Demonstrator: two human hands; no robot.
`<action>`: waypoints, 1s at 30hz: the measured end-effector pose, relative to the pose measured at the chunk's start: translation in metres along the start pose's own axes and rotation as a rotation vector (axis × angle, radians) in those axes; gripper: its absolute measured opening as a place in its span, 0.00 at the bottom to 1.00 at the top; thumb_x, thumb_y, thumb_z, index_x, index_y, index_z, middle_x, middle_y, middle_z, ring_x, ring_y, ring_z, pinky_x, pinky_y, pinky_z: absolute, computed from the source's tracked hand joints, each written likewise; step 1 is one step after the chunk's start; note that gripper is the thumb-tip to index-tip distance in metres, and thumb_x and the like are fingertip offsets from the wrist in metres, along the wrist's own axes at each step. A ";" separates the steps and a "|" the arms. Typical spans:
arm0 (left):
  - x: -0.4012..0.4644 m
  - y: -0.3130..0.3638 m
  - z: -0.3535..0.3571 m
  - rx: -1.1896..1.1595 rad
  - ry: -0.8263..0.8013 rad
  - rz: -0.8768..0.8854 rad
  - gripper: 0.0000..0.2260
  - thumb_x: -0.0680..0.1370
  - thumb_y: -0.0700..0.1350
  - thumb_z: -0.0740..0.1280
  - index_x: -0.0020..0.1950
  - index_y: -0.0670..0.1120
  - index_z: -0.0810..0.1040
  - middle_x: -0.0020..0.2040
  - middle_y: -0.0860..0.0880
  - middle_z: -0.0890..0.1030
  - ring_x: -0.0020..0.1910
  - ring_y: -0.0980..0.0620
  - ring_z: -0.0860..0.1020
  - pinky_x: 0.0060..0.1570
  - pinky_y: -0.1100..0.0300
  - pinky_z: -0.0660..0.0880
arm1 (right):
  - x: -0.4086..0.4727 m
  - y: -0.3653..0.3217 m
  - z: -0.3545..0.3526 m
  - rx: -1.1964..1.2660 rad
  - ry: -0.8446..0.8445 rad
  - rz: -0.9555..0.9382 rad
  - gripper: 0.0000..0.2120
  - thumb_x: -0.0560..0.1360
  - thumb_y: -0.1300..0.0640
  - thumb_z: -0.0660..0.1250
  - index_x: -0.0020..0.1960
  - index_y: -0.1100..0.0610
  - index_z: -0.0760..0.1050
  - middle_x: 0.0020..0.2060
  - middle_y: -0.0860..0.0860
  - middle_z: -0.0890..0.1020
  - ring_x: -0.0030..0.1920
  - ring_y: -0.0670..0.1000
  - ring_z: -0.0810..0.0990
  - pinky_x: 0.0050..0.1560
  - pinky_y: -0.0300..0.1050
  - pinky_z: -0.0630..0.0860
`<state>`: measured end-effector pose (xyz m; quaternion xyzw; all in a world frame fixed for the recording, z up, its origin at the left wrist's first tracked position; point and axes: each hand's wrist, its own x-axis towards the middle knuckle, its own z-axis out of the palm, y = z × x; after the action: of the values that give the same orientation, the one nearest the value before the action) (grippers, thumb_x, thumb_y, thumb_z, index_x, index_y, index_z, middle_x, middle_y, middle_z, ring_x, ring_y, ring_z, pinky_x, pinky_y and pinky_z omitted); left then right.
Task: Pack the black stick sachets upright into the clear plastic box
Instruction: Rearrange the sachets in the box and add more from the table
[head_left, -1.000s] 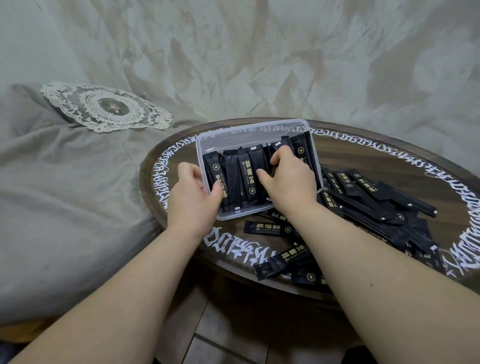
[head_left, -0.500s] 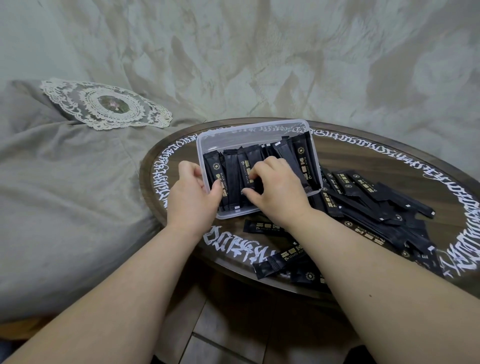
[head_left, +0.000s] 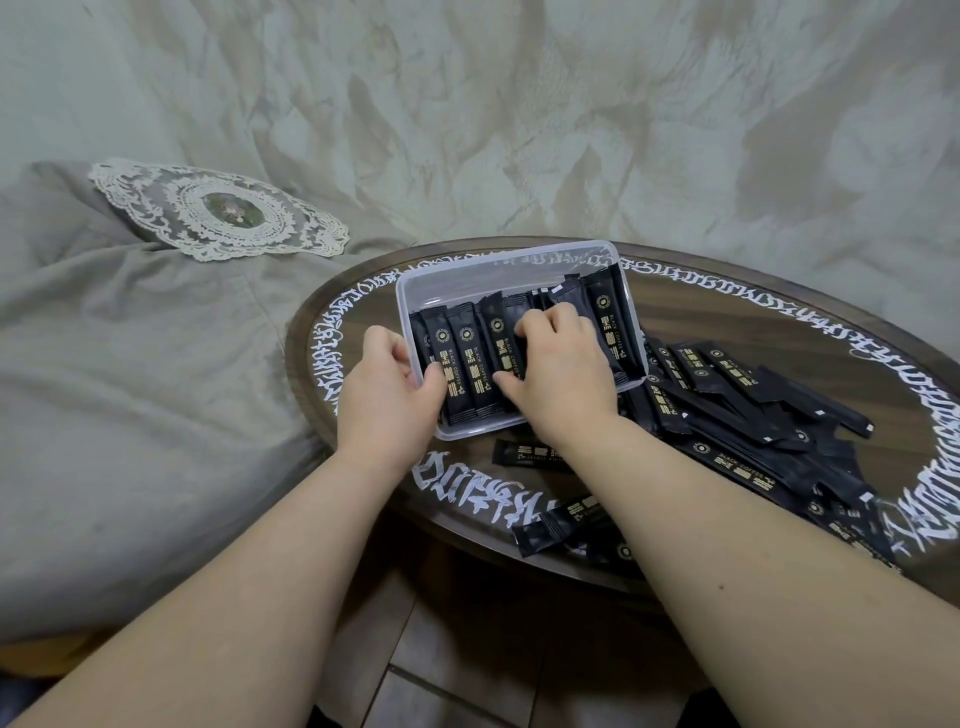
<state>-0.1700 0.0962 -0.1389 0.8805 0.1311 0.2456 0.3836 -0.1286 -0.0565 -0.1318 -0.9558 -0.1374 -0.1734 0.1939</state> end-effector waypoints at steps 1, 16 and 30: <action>0.000 0.000 0.000 0.000 0.002 0.002 0.09 0.75 0.46 0.67 0.47 0.46 0.68 0.34 0.55 0.74 0.34 0.59 0.73 0.32 0.62 0.65 | -0.001 0.003 -0.001 0.005 0.008 0.010 0.24 0.72 0.47 0.72 0.63 0.54 0.68 0.59 0.53 0.69 0.60 0.55 0.68 0.56 0.47 0.70; -0.002 0.003 -0.001 0.000 -0.014 0.033 0.09 0.75 0.44 0.68 0.46 0.45 0.68 0.33 0.54 0.73 0.33 0.59 0.72 0.31 0.63 0.64 | 0.001 -0.002 0.002 -0.005 -0.030 -0.016 0.10 0.74 0.54 0.66 0.53 0.55 0.69 0.51 0.52 0.69 0.52 0.54 0.69 0.42 0.46 0.66; -0.002 0.003 -0.003 -0.016 -0.025 0.049 0.10 0.74 0.45 0.69 0.46 0.45 0.68 0.33 0.54 0.75 0.34 0.57 0.74 0.33 0.62 0.67 | -0.001 -0.005 0.004 -0.088 -0.038 -0.038 0.21 0.74 0.43 0.67 0.61 0.54 0.73 0.55 0.50 0.69 0.56 0.52 0.69 0.50 0.46 0.70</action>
<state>-0.1727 0.0950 -0.1358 0.8833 0.1028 0.2450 0.3863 -0.1301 -0.0502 -0.1336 -0.9638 -0.1514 -0.1646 0.1455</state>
